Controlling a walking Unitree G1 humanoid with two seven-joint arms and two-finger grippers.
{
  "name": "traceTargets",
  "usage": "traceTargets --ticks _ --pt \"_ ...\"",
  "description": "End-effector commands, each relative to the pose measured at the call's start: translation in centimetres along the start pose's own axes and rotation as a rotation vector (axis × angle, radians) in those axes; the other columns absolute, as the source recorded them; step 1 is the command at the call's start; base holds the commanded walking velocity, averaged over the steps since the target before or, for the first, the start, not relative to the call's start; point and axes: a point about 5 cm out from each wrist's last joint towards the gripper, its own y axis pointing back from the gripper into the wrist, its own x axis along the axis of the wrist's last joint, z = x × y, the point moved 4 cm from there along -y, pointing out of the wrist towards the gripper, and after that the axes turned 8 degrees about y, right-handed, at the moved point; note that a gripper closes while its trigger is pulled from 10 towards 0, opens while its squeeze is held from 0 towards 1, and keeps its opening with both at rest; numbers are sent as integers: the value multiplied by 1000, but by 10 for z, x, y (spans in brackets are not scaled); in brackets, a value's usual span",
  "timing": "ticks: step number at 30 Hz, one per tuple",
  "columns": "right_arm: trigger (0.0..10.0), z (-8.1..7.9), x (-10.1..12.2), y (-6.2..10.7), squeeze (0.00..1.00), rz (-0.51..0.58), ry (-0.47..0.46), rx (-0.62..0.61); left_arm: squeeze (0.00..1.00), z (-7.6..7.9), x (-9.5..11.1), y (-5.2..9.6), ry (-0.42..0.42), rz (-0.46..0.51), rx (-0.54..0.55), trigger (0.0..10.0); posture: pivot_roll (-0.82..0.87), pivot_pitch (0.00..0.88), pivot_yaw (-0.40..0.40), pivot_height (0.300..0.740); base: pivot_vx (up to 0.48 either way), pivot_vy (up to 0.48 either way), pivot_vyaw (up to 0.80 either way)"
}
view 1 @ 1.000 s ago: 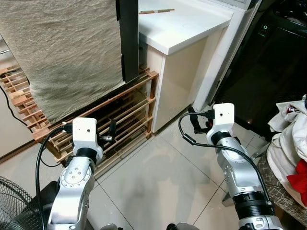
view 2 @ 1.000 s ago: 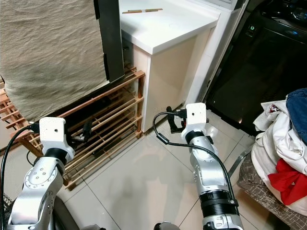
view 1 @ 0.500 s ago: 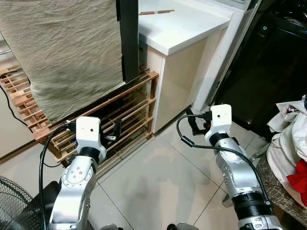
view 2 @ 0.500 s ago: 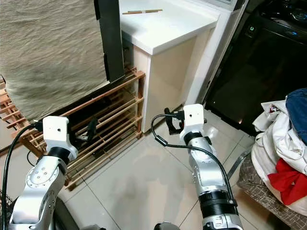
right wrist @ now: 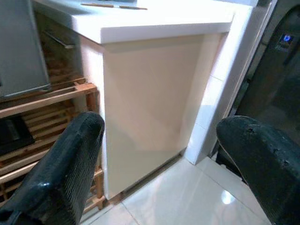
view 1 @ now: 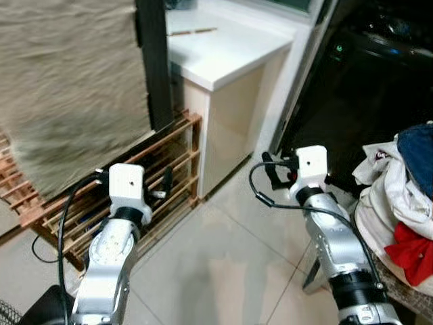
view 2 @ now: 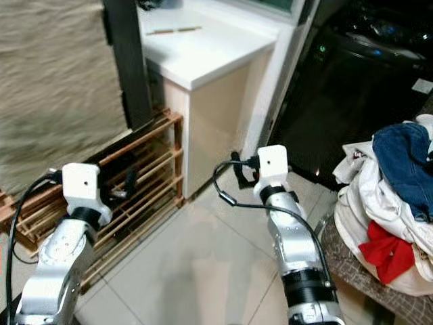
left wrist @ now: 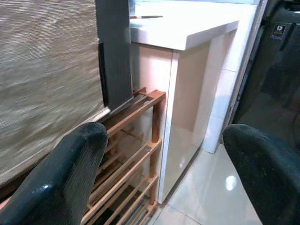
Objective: Clothes washing
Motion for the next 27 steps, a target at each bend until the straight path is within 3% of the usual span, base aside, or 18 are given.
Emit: traceTargets --ticks 1,8,27 --pt "10000 -2 6 -4 0 22 -3 13 0 4 1 -2 -20 5 -18 10000 11 5 -48 740 431 0 -725" --pt "10000 -4 5 -3 0 22 3 13 0 4 0 -5 -50 -2 -21 10000 8 2 -42 740 424 0 -724" --pt "10000 1 3 -2 0 24 6 -6 0 -2 -2 -10 -101 -14 -2 10000 -3 14 -34 740 0 0 -730"
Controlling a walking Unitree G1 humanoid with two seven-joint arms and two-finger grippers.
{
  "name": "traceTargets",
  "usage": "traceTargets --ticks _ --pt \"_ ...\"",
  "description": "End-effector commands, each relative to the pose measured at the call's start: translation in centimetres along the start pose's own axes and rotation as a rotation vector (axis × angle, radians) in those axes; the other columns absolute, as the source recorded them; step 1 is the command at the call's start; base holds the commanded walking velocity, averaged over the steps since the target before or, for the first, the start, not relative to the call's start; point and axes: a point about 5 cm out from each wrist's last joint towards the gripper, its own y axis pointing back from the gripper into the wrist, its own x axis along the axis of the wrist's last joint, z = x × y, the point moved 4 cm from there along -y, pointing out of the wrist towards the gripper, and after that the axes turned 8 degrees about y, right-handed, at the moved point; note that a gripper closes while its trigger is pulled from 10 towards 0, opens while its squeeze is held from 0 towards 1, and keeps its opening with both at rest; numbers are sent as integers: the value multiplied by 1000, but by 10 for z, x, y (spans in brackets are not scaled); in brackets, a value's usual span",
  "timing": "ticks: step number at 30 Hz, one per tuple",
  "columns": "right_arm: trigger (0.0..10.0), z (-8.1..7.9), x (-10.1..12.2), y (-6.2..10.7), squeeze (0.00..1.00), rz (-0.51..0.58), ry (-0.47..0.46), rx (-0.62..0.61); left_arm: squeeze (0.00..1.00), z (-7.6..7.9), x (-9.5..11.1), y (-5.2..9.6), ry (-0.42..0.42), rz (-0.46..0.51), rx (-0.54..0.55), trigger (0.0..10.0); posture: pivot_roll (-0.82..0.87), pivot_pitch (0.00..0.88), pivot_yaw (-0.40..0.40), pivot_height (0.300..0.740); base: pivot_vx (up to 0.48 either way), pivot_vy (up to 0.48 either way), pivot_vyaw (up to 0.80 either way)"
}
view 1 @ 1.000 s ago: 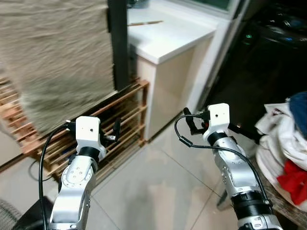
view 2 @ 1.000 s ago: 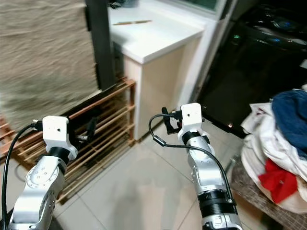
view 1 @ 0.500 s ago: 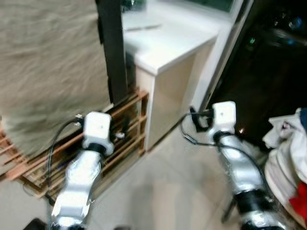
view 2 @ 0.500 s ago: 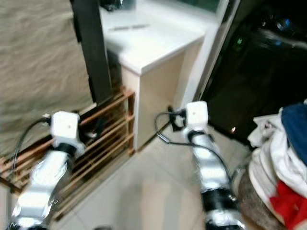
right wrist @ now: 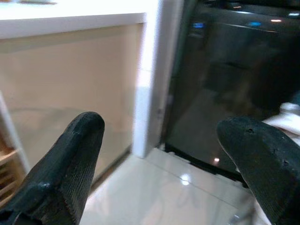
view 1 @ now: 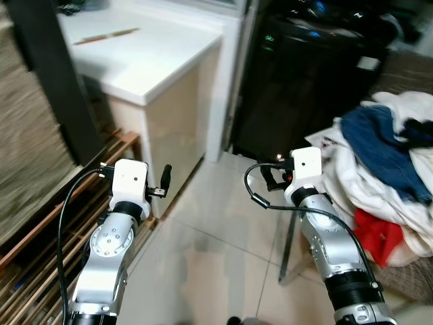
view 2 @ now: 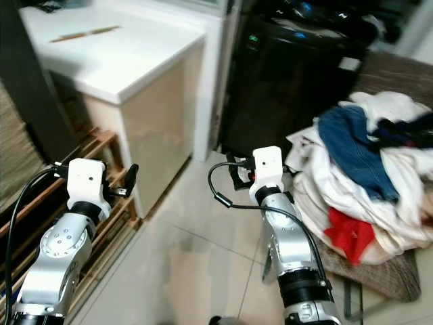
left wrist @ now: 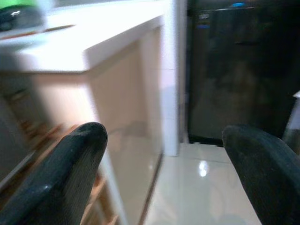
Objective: Clothes washing
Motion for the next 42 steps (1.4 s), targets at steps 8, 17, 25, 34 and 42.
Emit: traceTargets --ticks 8,17,25,34,42 --pt "10000 10 3 0 0 14 3 -39 0 8 2 -3 4 10 -42 10000 -3 15 -32 740 0 240 -729" --pt "10000 12 2 1 0 16 22 -46 0 5 2 -4 -15 8 -10 10000 -10 18 -32 740 0 351 -569" --pt "10000 11 8 0 0 44 52 -41 0 8 8 -4 6 44 -21 10000 -11 14 -33 740 0 149 0" --pt "10000 11 11 -3 0 60 72 -40 0 4 14 -6 -7 68 -5 10000 -8 5 -32 740 0 433 0" --pt "10000 12 12 -3 0 65 87 -41 0 8 18 -9 -46 78 -28 10000 -10 5 -33 740 162 267 0"
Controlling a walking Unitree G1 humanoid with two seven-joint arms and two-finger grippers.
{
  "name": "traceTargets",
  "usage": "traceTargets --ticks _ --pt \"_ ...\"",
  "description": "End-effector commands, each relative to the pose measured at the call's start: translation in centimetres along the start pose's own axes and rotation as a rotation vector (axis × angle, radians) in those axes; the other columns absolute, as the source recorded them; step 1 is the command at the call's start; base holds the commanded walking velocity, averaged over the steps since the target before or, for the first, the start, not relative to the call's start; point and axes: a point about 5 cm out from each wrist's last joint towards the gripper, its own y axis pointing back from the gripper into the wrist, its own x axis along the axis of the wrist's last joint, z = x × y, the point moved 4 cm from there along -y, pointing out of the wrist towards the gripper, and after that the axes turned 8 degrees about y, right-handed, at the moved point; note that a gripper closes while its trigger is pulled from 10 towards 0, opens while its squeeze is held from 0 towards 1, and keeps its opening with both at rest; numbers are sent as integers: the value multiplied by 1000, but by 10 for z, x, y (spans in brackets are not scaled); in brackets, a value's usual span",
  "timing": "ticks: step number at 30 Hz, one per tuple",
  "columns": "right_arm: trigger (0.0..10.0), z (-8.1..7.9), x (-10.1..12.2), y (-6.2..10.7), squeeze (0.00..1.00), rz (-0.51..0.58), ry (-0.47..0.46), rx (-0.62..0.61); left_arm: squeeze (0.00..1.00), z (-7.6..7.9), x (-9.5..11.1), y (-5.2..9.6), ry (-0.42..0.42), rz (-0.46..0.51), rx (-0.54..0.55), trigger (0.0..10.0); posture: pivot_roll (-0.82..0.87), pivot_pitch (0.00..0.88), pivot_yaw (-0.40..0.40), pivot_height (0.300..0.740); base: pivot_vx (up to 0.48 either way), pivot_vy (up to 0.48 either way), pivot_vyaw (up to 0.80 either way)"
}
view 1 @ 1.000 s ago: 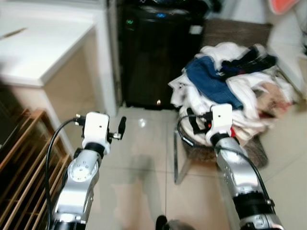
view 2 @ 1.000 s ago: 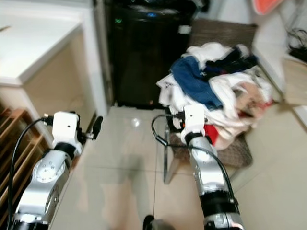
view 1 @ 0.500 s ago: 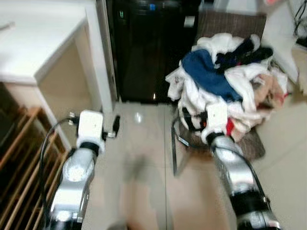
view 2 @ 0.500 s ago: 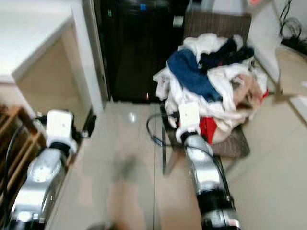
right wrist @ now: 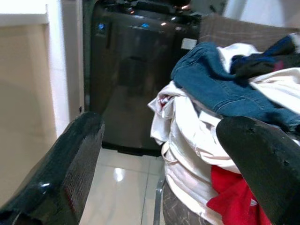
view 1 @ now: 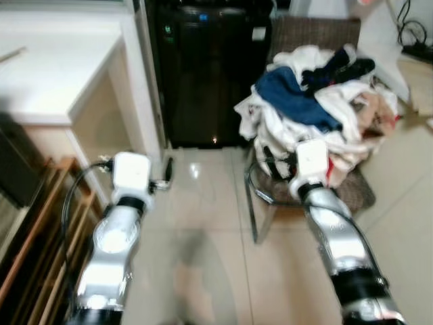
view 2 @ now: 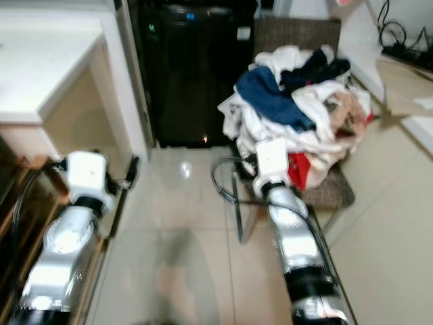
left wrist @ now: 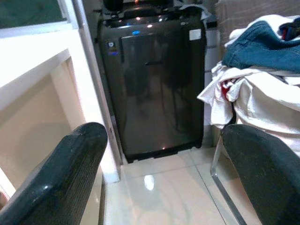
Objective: Clothes washing
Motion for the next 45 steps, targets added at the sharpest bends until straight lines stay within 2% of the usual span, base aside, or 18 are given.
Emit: traceTargets --ticks 1,5,8,12,19,30,33,34,37,40,45 --pt "10000 -2 7 -3 0 19 14 5 0 -2 9 -3 -33 25 -7 10000 -11 12 -32 740 446 0 0" --pt "10000 -2 2 -1 0 -2 -1 1 0 -1 10 -5 -38 27 -13 10000 -12 14 -31 740 448 0 -567" --pt "10000 -3 3 0 0 9 20 2 0 -1 8 -6 -68 8 -7 10000 -14 16 -27 740 429 0 -738" --pt "10000 -1 2 0 0 8 5 -17 0 -2 4 -8 -91 -14 12 10000 -18 16 -23 740 0 0 -572" --pt "10000 2 6 0 0 31 36 -34 0 10 15 -8 -55 42 -68 10000 -22 19 -24 740 409 0 0" --pt "10000 2 10 -2 0 46 47 -38 0 10 20 -10 -45 69 -60 10000 -20 17 -25 740 475 0 0" --pt "10000 2 23 -4 0 103 80 -39 0 3 23 -10 -12 87 -16 10000 -19 18 -24 740 459 0 0" --pt "10000 2 36 -5 0 150 93 -46 0 1 25 -10 -2 95 -7 10000 -20 19 -24 740 446 0 0" --pt "10000 6 48 -7 0 188 97 -66 0 4 26 -10 -16 99 -19 10000 -20 19 -24 740 446 0 0" --pt "10000 8 55 -8 0 213 107 -79 0 6 27 -11 -18 104 -28 10000 -20 19 -24 740 446 0 0" --pt "10000 9 51 -8 0 198 111 -83 0 6 28 -11 -12 109 -29 10000 -24 20 -23 740 446 0 0"
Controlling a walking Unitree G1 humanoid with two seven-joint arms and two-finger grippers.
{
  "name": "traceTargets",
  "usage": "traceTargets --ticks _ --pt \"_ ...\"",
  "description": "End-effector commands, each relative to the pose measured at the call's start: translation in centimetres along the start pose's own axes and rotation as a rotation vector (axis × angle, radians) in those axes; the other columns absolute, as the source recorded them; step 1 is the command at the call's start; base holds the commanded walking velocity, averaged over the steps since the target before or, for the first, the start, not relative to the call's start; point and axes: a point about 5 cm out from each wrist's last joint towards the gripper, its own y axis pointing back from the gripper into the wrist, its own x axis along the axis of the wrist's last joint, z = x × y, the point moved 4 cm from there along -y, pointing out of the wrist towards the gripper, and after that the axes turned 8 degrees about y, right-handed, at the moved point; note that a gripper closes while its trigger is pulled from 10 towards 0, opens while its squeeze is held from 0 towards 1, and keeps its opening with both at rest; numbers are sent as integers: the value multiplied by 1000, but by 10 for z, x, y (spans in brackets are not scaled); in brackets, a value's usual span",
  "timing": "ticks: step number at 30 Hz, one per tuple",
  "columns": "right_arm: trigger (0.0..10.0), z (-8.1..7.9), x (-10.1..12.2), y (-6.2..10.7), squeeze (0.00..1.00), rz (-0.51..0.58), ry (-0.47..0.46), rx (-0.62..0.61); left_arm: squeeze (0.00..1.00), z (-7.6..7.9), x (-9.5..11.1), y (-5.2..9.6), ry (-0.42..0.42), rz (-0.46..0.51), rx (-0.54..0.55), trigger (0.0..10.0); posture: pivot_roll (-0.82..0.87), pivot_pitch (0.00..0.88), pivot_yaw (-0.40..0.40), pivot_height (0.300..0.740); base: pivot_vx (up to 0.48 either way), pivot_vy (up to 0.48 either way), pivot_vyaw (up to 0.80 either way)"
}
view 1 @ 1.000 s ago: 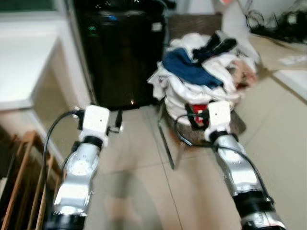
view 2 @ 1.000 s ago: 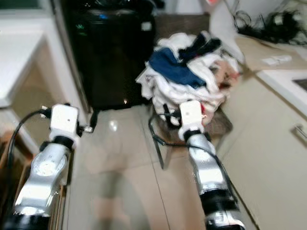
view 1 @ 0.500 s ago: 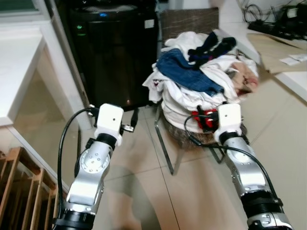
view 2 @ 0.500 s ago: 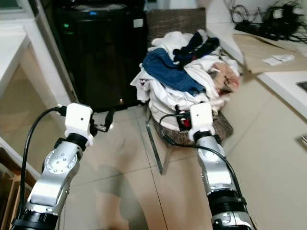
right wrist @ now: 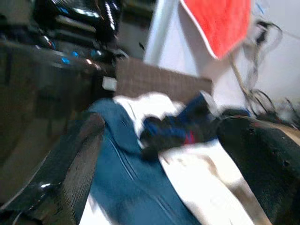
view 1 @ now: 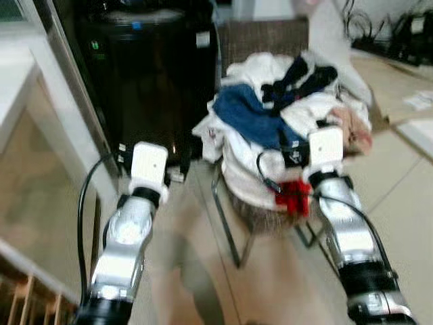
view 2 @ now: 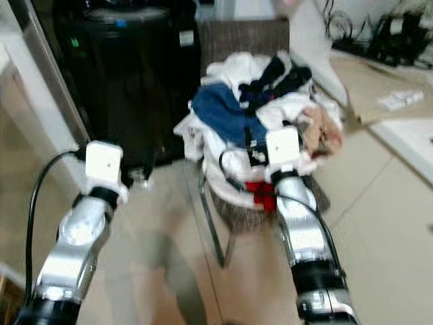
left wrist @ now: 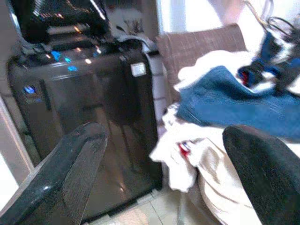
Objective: Clothes washing
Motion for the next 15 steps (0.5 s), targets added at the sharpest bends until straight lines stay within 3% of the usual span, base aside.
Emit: traceTargets --ticks 1,5,8,15 --pt "10000 -5 3 0 0 11 -1 11 0 -7 4 0 -8 14 15 10000 -24 20 -23 740 446 0 0" --pt "10000 -7 -1 0 0 -14 1 16 0 -7 2 -1 -10 2 16 10000 -24 20 -23 740 443 0 0" --pt "10000 -11 -6 0 0 -38 7 41 0 -9 -1 -1 -34 -17 40 10000 -26 20 -23 740 363 178 -652" --pt "10000 -15 -3 3 0 -16 26 62 0 -13 -7 -2 -52 -44 64 10000 -28 23 -22 740 0 0 -738"
